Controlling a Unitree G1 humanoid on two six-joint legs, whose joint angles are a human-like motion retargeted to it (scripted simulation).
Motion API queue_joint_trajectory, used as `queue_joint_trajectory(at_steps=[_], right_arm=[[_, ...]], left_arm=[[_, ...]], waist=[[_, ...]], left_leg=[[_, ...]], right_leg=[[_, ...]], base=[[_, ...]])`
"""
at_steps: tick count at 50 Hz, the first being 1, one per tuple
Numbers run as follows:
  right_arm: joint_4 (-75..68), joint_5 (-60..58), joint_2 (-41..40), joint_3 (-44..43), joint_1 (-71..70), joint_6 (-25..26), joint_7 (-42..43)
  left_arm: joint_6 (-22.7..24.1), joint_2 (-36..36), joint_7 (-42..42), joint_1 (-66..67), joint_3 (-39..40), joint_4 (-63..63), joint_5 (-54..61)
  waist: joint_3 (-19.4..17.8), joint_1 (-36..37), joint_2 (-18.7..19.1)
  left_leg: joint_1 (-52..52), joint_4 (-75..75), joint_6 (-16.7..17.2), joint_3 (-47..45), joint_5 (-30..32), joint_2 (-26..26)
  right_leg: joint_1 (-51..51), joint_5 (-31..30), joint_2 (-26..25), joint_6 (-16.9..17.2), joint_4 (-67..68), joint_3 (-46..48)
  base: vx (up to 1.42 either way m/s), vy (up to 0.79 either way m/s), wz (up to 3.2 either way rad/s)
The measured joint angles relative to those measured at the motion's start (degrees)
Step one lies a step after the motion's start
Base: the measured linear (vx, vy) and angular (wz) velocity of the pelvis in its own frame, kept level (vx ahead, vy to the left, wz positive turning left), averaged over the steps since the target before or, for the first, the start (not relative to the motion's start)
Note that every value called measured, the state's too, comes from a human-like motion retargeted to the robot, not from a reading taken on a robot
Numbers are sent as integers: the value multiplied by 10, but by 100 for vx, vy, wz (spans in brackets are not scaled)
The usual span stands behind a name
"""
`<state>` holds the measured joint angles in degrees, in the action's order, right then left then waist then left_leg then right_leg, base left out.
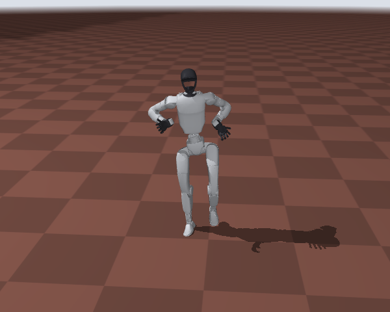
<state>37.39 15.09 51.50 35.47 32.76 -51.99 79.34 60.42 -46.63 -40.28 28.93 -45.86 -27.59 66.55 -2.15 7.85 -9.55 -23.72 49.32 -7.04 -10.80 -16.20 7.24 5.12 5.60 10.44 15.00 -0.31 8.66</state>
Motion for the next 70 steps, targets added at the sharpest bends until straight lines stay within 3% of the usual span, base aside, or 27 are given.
queue_joint_trajectory(at_steps=[5, 8, 10, 13, 17, 20, 23, 25, 27, 30, 33, 37, 40, 43, 45, 48, 51, 54, 57, 60, 65, 70], right_arm=[[-9, -21, -9, -10, -4, 8, 4], [-7, -27, -8, -11, -4, 0, 8], [-5, -27, -6, -7, -4, -13, 7], [-8, -23, -5, 1, -8, -33, 3], [-18, -20, -10, 13, -16, -51, -11], [-25, -20, -13, 21, -11, -65, -32], [-31, -22, -13, 22, -6, -69, -53], [-31, -16, -10, 15, -6, -56, -53], [-26, -5, -4, 4, -7, -40, -49], [-15, 8, 5, -14, -6, -34, -45], [-8, 7, 9, -27, 2, -41, -45], [-6, 1, 14, -43, 13, -45, -46], [-6, 2, 18, -52, 17, -34, -45], [-4, 3, 18, -52, 11, -13, -35], [-3, -2, 17, -45, 3, -7, -30], [-2, -7, 16, -38, -7, -7, -24], [1, -9, 16, -35, -9, -11, -23], [6, -4, 17, -29, -6, -18, -21], [11, 5, 20, -20, -5, -24, -15], [16, 14, 24, -12, -7, -18, -6], [13, 23, 23, 1, -15, 0, -3], [2, 13, 12, 10, -16, 4, -10]], left_arm=[[2, 3, -29, 3, 15, 5, -15], [5, 2, -37, 1, 17, 0, -33], [8, -4, -26, -3, 15, -6, -50], [13, -12, -2, -12, 11, -14, -66], [17, -16, 30, -19, 7, -21, -62], [20, -17, 71, -17, -4, -32, -45], [18, -25, 127, -21, -21, -39, -12], [14, -26, 129, -22, -29, -37, 22], [6, -25, 114, -24, -34, -29, 45], [1, -25, 96, -31, -41, -18, 53], [1, -26, 98, -36, -47, -14, 39], [-2, -18, 105, -38, -55, -14, 36], [-3, -8, 106, -37, -58, -15, 56], [4, 0, 89, -30, -52, -9, 82], [6, 2, 84, -28, -46, -2, 80], [9, 0, 84, -34, -46, -1, 72], [7, -1, 87, -38, -52, -1, 67], [4, -3, 90, -41, -56, 3, 61], [-3, -5, 87, -41, -58, 9, 53], [-6, -8, 67, -39, -52, 12, 47], [-11, -4, 29, -27, -30, 8, 43], [-6, -5, 22, -10, -6, 2, 32]], waist=[[-12, 45, 30], [-32, 61, 64], [-38, 64, 75], [-36, 68, 76], [-21, 68, 77], [-8, 60, 85], [10, 43, 97], [16, 25, 105], [16, 4, 113], [10, -33, 125], [1, -68, 132], [-15, -110, 120], [-35, -140, 92], [-58, -150, 71], [-61, -141, 68], [-49, -137, 71], [-33, -144, 70], [-19, -144, 62], [-8, -129, 45], [9, -108, 36], [12, -45, 17], [4, 16, 9]], left_leg=[[12, -336, 35, -31, 66, -23], [38, -498, 94, -82, 99, -47], [34, -543, 136, -118, 93, -54], [23, -543, 159, -138, 76, -51], [55, -543, 135, -111, 107, -45], [104, -543, 114, -94, 105, -56], [142, -537, 101, -77, 71, -78], [160, -528, 103, -64, 48, -89], [176, -518, 110, -53, 30, -95], [195, -503, 119, -39, 8, -99], [217, -493, 120, -25, -13, -97], [248, -482, 118, 0, -40, -73], [283, -473, 119, 26, -63, -35], [336, -472, 127, 41, -87, -24], [359, -473, 144, 32, -94, -43], [382, -466, 146, 42, -95, -48], [403, -440, 131, 76, -73, -32], [403, -372, 108, 105, -8, -6], [339, -212, 87, 101, 78, 12], [210, -9, 58, 65, 120, 9], [62, 106, -4, -9, 51, -14], [9, -88, 5, -21, 31, -5]], right_leg=[[-35, 38, -38, 0, 15, -29], [-94, 63, -69, -5, 11, -39], [-130, 76, -81, -8, 6, -42], [-167, 82, -84, -13, 5, -50], [-197, 46, -96, -27, 38, -75], [-190, -42, -111, -32, 126, -94], [-104, -147, -134, -17, 316, -96], [-31, -185, -142, -12, 440, -89], [38, -180, -138, -27, 530, -74], [125, -126, -118, -64, 592, -47], [178, -75, -98, -89, 549, -19], [196, -62, -70, -91, 354, 14], [163, -106, -47, -64, 117, 33], [141, -112, -50, -6, -36, 78], [160, -77, -82, 0, -47, 99], [157, -81, -102, 0, -47, 93], [120, -113, -84, 0, -47, 73], [67, -103, -46, -6, -47, 67], [18, -71, -20, -32, -46, 62], [2, -43, -5, -45, -31, 56], [-7, -12, 6, -37, 2, 28], [-22, 12, -1, -21, 23, -10]], base=[[62, 2, -76], [71, 10, -66], [72, 6, -32], [74, 8, -18], [80, 10, -11], [85, 13, -2], [80, 14, 10], [72, 13, 27], [67, 13, 35], [62, 12, 46], [58, 8, 58], [58, 2, 75], [63, -5, 94], [69, -18, 44], [66, -39, -24], [74, -16, 10], [83, 4, 60], [85, 4, 51], [78, -17, 12], [68, -17, 2], [60, -13, -47], [56, -4, -81]])
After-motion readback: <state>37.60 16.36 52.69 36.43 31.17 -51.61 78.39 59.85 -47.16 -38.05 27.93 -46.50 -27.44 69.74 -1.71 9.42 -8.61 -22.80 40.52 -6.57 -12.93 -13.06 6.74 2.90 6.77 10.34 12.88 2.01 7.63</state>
